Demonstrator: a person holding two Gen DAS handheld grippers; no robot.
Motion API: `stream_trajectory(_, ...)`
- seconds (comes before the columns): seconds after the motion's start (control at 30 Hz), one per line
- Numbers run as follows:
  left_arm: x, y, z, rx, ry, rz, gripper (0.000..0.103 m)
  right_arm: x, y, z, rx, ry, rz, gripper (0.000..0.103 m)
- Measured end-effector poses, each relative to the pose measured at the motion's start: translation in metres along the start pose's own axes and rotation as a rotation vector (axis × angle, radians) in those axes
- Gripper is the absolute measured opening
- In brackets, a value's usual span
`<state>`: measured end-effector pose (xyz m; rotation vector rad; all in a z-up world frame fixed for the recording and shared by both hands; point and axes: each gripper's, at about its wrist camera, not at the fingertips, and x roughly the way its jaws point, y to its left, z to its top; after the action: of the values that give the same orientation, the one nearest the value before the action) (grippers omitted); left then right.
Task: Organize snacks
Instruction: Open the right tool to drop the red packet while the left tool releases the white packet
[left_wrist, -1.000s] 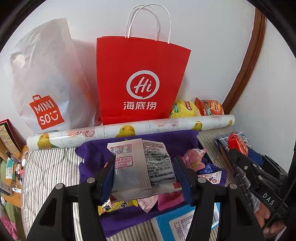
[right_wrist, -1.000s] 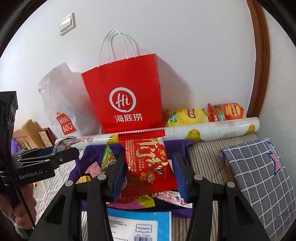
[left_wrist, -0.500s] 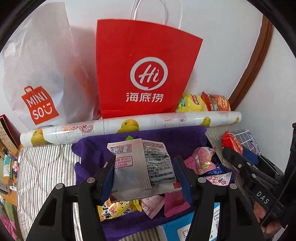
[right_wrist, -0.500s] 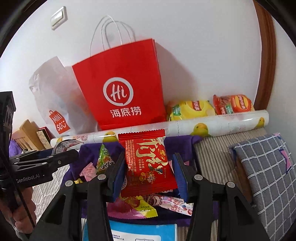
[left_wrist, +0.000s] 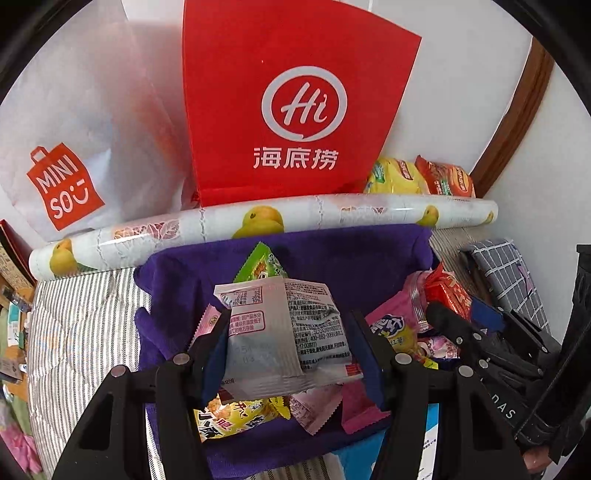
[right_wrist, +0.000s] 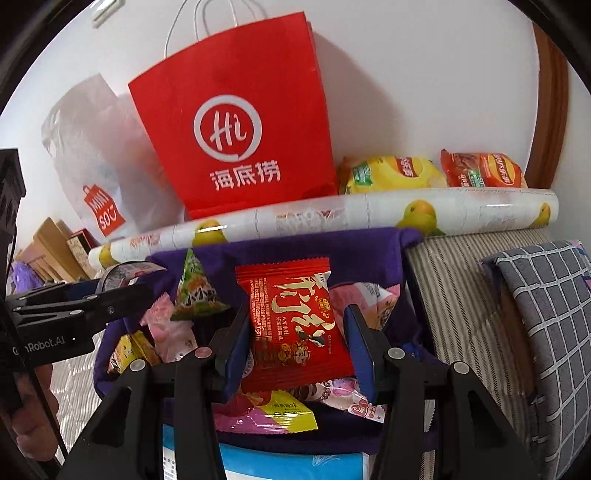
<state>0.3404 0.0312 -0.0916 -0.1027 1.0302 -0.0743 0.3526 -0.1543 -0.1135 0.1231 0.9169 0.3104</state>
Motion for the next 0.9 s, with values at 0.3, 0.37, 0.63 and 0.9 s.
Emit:
stream_trajectory(0.3,0.01,0.004,0.0,-0.011,0.032,-0.001,0.058,0.011,0.0,-0.006,-0.008,0.055,-0.004,0.05)
stream_trajectory(0.37,0.013,0.004,0.0,-0.013,0.04,-0.008,0.058,0.012,0.001,-0.006,-0.015,0.064,-0.001,0.05)
stream_trajectory(0.63,0.021,0.003,-0.002,-0.013,0.06,-0.031,0.058,0.012,-0.001,-0.007,-0.006,0.07,0.008,0.05)
stream_trajectory(0.9,0.029,0.003,-0.002,-0.011,0.078,-0.057,0.058,0.011,0.001,-0.009,-0.026,0.074,0.004,0.051)
